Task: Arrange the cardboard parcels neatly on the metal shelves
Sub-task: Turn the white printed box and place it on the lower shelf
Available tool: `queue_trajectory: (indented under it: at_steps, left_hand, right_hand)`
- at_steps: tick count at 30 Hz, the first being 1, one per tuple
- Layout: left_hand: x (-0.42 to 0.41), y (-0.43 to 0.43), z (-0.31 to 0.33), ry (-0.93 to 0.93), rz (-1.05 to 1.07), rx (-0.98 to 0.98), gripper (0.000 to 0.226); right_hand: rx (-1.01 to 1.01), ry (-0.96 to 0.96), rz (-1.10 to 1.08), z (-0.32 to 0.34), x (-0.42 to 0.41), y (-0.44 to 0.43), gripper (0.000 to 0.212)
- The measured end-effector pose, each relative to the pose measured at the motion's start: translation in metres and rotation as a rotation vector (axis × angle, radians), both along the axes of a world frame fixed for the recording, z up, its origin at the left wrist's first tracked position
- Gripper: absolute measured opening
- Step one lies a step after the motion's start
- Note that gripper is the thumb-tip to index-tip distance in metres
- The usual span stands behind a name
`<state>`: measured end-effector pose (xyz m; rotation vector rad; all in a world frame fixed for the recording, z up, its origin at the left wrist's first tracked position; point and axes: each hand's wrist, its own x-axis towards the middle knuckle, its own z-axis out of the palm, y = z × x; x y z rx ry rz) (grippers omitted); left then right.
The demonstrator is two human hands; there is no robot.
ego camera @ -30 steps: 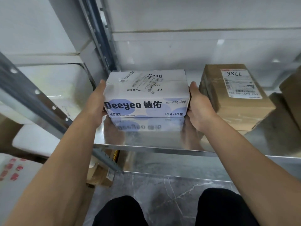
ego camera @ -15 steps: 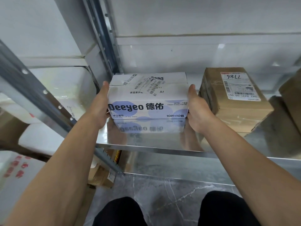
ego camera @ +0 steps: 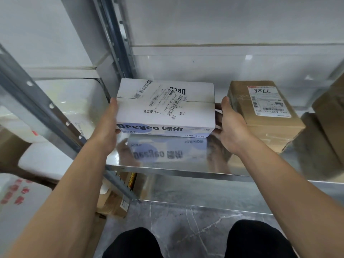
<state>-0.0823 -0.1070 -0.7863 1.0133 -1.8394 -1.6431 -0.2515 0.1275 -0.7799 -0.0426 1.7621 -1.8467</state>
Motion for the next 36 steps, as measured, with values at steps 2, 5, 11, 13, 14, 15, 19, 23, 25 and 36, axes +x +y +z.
queue_trajectory:
  at_steps: [2,5,11,13,14,15,19,23,25,36]
  left_hand:
    - [0.005,0.002,0.000,-0.014,-0.026,-0.081,0.031]
    - [0.007,0.005,0.006,0.058,-0.048,0.025,0.043]
    - [0.007,0.010,0.010,0.099,-0.001,0.087,0.060]
    - [0.005,0.012,0.011,0.109,0.035,0.099,0.058]
    - [0.005,0.014,0.011,0.121,0.041,0.101,0.058]
    - [0.006,0.017,0.011,0.135,0.044,0.106,0.057]
    - [0.009,0.022,0.010,0.186,0.050,0.152,0.061]
    - [0.011,0.021,0.009,0.207,0.007,0.201,0.071]
    - [0.010,0.022,0.010,0.238,-0.010,0.220,0.073]
    - [0.010,0.029,0.008,0.329,-0.066,0.281,0.076]
  right_hand:
    - [-0.029,-0.003,-0.009,0.002,-0.001,0.001,0.046]
    - [-0.091,-0.028,-0.026,0.006,0.002,0.002,0.042]
    - [-0.185,-0.024,-0.037,0.002,0.002,0.002,0.047]
    - [-0.202,-0.035,-0.043,0.002,0.004,0.003,0.049]
    - [-0.211,-0.037,-0.045,0.002,0.006,0.004,0.050]
    - [-0.218,-0.040,-0.051,0.002,0.008,0.005,0.050]
    - [-0.232,-0.068,-0.116,0.003,0.012,0.002,0.041]
    - [-0.257,-0.096,-0.138,0.004,0.015,-0.001,0.041]
    - [-0.256,-0.095,-0.122,0.005,0.018,-0.001,0.044]
    - [-0.167,-0.032,-0.103,0.005,0.027,-0.003,0.053]
